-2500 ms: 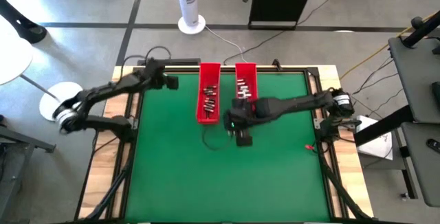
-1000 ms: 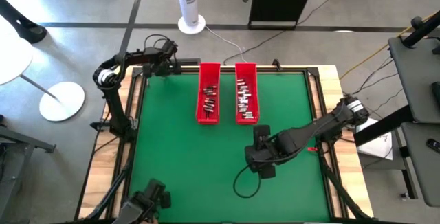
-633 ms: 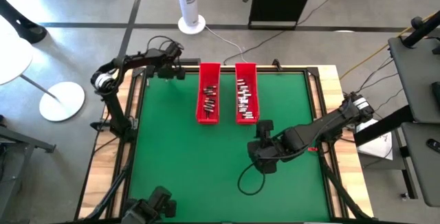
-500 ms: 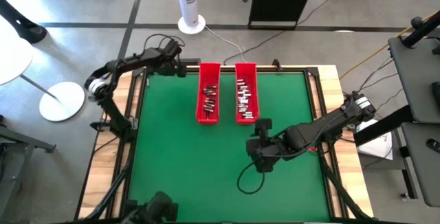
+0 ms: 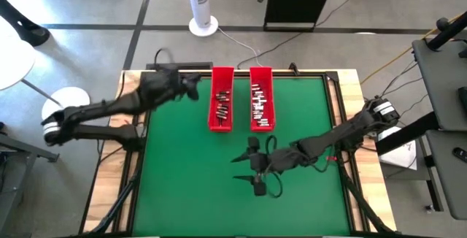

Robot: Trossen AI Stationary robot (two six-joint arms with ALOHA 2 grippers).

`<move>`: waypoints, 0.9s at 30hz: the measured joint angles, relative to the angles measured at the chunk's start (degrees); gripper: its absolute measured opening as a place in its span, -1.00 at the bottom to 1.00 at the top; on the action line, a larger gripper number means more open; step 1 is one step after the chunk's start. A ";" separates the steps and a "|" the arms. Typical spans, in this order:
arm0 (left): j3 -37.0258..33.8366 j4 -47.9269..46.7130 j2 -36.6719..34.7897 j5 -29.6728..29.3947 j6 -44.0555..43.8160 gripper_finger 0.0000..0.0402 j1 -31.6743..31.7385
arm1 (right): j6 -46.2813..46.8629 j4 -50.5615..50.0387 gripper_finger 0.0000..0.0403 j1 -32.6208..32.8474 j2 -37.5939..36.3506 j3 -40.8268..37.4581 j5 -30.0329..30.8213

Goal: Sort batteries
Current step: Put the silver battery into the right red bin

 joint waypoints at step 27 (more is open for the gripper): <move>-11.38 68.81 23.53 0.65 26.14 -0.94 -35.96 | 2.29 13.42 0.12 -15.14 2.41 -0.77 -5.83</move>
